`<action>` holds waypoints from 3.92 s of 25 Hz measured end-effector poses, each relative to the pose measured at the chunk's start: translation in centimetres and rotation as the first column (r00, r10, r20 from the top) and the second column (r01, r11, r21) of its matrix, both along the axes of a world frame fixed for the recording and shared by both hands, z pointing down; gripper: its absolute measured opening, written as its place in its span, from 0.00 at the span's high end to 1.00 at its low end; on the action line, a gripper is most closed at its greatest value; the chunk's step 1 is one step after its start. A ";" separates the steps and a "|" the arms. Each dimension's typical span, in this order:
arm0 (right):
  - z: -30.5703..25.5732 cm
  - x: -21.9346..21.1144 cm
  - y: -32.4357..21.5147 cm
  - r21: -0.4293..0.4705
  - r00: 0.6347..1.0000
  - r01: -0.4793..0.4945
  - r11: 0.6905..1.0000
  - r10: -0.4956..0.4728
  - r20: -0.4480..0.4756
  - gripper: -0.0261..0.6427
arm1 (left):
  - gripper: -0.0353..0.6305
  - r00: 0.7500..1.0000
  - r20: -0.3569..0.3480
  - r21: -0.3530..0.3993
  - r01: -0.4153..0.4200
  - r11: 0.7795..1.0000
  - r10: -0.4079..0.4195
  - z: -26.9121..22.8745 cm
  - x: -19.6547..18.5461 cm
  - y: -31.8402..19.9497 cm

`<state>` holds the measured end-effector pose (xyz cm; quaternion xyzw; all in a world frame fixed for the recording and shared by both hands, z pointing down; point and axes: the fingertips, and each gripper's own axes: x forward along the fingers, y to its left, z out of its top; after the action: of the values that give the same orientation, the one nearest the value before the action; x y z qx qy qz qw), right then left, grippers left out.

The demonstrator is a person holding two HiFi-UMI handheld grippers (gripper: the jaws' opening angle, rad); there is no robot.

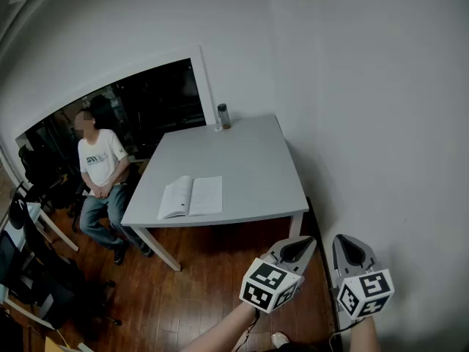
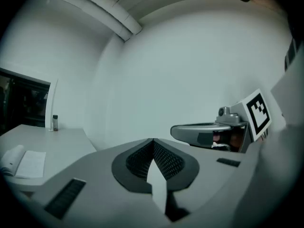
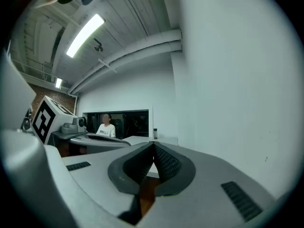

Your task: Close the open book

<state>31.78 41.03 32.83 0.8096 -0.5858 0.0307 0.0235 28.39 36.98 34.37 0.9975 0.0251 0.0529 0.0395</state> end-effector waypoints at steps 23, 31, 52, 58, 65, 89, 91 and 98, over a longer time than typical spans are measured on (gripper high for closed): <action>1.9 -2.7 -7.5 -0.013 0.974 0.219 0.976 -0.218 0.057 0.96 | 0.94 0.970 0.064 -0.016 0.235 0.972 -0.233 2.4 -4.2 -6.6; 2.0 -6.9 -13.6 0.007 0.903 0.424 0.906 -0.424 0.073 0.96 | 0.94 0.881 0.093 -0.005 0.465 0.885 -0.463 3.0 -10.0 -11.9; 4.3 -15.8 -23.9 -0.039 0.735 0.677 0.735 -0.674 0.064 0.96 | 0.94 0.661 0.114 0.000 0.747 0.665 -0.742 4.6 -21.5 -21.0; 5.0 -18.0 -28.9 -0.074 0.755 0.655 0.752 -0.653 0.050 0.96 | 0.94 0.684 0.108 -0.028 0.728 0.685 -0.722 5.8 -23.1 -26.6; 5.8 -20.4 -34.3 -0.119 0.794 0.607 0.786 -0.606 0.047 0.96 | 0.94 0.723 0.119 -0.073 0.690 0.720 -0.681 7.1 -25.3 -32.8; 11.2 -16.4 -50.3 -0.182 0.739 0.673 0.717 -0.659 0.136 0.96 | 0.94 0.676 0.223 -0.088 0.732 0.676 -0.702 11.6 -22.0 -48.7; 11.6 -16.5 -51.5 -0.184 0.711 0.703 0.687 -0.689 0.143 0.96 | 0.94 0.656 0.241 -0.077 0.748 0.660 -0.715 11.8 -21.9 -49.6; 14.5 -19.3 -54.9 -0.235 0.594 0.798 0.556 -0.791 0.146 0.96 | 0.94 0.576 0.320 -0.051 0.804 0.593 -0.753 14.8 -23.2 -52.3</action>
<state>12.44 -13.90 47.32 0.4464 -0.8772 0.1073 0.1404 5.17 -15.33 49.14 0.8805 -0.4179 0.1600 0.1566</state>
